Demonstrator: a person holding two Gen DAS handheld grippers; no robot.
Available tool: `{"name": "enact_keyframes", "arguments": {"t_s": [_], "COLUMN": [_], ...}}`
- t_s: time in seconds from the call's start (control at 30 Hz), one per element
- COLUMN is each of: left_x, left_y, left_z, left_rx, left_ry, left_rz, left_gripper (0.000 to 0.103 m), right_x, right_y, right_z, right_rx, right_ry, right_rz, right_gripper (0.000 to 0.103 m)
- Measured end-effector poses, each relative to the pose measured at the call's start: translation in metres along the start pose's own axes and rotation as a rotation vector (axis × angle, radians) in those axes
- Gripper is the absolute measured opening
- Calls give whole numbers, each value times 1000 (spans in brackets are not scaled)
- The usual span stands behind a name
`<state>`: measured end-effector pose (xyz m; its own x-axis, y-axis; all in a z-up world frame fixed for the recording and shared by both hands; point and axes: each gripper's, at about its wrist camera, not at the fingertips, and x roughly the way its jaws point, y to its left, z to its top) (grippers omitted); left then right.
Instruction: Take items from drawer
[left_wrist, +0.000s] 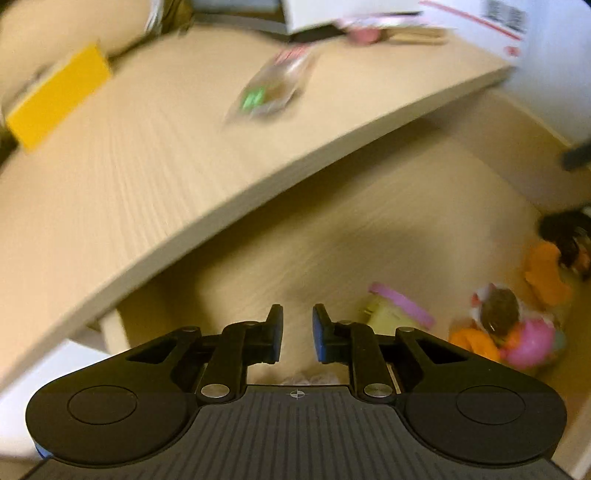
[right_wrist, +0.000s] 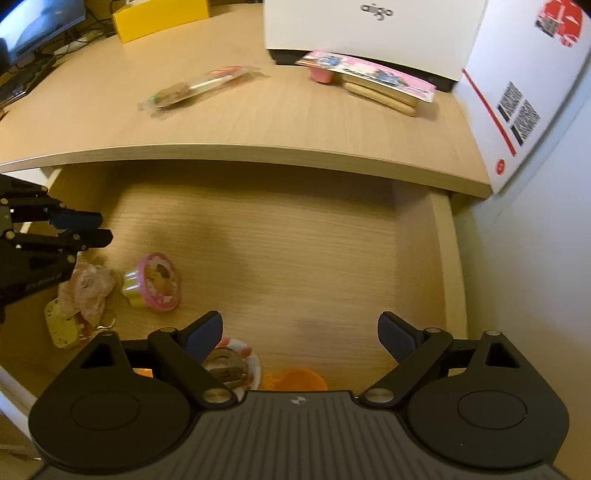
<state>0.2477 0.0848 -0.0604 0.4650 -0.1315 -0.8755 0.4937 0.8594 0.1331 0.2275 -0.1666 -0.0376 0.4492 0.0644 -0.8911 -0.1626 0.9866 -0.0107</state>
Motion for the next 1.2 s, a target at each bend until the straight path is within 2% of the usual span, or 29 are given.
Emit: {"name": "enact_keyframes", "arguments": {"t_s": [0.1, 0.23, 0.3, 0.47, 0.5, 0.57, 0.63, 0.7, 0.77, 0.83, 0.9, 1.0, 1.07, 1.13, 1.2], "left_x": [24, 46, 46, 47, 48, 48, 49, 49, 49, 47, 29, -1, -12, -10, 0], "left_y": [5, 1, 0, -2, -1, 0, -2, -5, -4, 11, 18, 12, 2, -12, -30], "left_z": [9, 14, 13, 18, 20, 22, 22, 23, 25, 26, 25, 26, 23, 23, 32], "left_rx": [-52, -40, -35, 6, 8, 13, 31, 51, 45, -11, -39, 25, 90, 148, 161], "left_ry": [43, 94, 86, 96, 99, 104, 110, 117, 121, 118, 70, 17, 14, 22, 41], "left_rz": [-17, -47, -75, -123, -132, -158, -203, -231, -250, -267, -285, -388, -433, -432, -395], "left_gripper": [20, 20, 18, 19, 22, 34, 54, 62, 62, 57, 56, 56, 57, 57, 57], "right_x": [3, 4, 5, 7, 8, 9, 10, 10, 10, 10, 8, 6, 5, 5, 6], "right_y": [-7, -10, -12, -19, -20, -20, -19, -17, -16, -15, -15, -18, -20, -17, -16], "right_z": [0, -1, -1, -6, -6, -8, -7, -7, -7, -7, -6, -2, 1, 1, 0], "right_rx": [27, 43, 51, 82, 85, 89, 89, 85, 83, 82, 83, 86, 88, 89, 87], "right_ry": [5, 3, 1, 10, 13, 17, 20, 21, 21, 18, 10, -7, -16, -18, -17], "right_rz": [-8, -6, -4, -2, -2, 0, 3, 7, 10, 7, 3, 0, 0, 0, 4], "right_gripper": [92, 92, 92, 92, 92, 92, 92, 92, 92, 92, 92, 92, 92, 92, 92]}}
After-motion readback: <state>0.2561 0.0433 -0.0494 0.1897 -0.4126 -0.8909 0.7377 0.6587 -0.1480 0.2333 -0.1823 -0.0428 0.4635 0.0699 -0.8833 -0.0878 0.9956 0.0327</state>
